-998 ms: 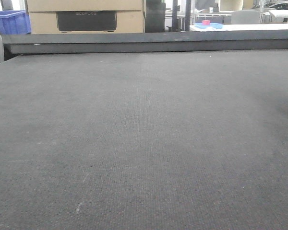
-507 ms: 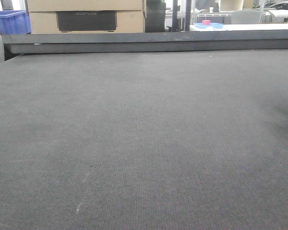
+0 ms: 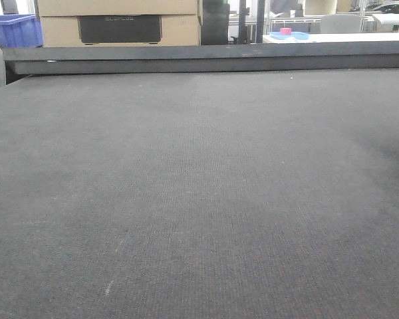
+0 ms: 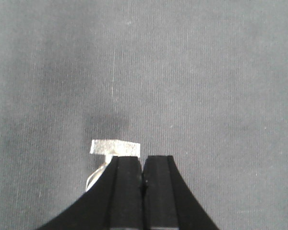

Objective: Place valve from conveyor to right shelf box
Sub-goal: 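Close the left and right grippers around one valve each, then lift both held valves up off the belt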

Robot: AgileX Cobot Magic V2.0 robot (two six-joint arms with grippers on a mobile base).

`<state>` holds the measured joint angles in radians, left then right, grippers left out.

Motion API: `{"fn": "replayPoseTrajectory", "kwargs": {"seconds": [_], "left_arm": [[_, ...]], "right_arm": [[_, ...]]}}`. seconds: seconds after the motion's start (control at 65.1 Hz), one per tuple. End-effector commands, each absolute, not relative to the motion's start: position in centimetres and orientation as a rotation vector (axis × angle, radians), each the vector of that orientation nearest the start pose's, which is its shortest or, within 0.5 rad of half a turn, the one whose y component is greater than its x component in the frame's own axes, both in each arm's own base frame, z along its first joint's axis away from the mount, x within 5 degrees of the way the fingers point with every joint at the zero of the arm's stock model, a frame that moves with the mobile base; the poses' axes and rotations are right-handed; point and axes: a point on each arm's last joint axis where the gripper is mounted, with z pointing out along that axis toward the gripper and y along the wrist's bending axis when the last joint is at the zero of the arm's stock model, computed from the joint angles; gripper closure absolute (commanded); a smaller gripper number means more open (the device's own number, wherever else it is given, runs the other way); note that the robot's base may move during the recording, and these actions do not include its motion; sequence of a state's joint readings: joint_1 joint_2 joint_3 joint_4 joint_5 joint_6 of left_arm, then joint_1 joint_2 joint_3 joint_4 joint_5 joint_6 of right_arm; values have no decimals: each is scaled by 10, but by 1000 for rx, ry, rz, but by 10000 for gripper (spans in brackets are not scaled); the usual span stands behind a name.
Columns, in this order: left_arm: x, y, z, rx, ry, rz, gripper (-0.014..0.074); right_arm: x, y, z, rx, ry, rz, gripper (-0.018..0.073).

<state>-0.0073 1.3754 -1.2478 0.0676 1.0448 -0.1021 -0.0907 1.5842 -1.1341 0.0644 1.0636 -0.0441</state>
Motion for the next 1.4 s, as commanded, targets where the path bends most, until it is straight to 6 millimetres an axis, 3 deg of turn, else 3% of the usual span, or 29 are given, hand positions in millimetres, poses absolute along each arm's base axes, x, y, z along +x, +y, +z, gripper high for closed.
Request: {"fn": "replayPoseTrajectory", "kwargs": {"seconds": [0.0,0.015,0.107,0.154,0.369,0.461,0.783,0.967,1.382], "left_arm": [[276,3,339,-110,2656,40,707],[276,3,339,-110,2656,40,707],[276,3,339,-113,2659,40,669],[276,3,337,-112,2669,43,596],[279,3,320,-120,2809,56,92],[282,5,311,-117,2861,82,-8],[284,11,263,-81,2934,166,18],[287,19,247,-119,2956,147,18],[291,20,243,-86,2943,158,22]], "right_arm": [[296,-24,246,104,3001,63,694],[296,-24,246,104,3001,63,725],[296,-24,246,104,3001,63,721],[296,-24,246,104,3001,63,721],[295,-24,246,104,3006,64,721],[295,-24,246,104,3012,65,721],[294,-24,246,104,3019,66,721],[294,-24,246,104,3019,66,721],[294,-24,246,104,3015,66,721]]}}
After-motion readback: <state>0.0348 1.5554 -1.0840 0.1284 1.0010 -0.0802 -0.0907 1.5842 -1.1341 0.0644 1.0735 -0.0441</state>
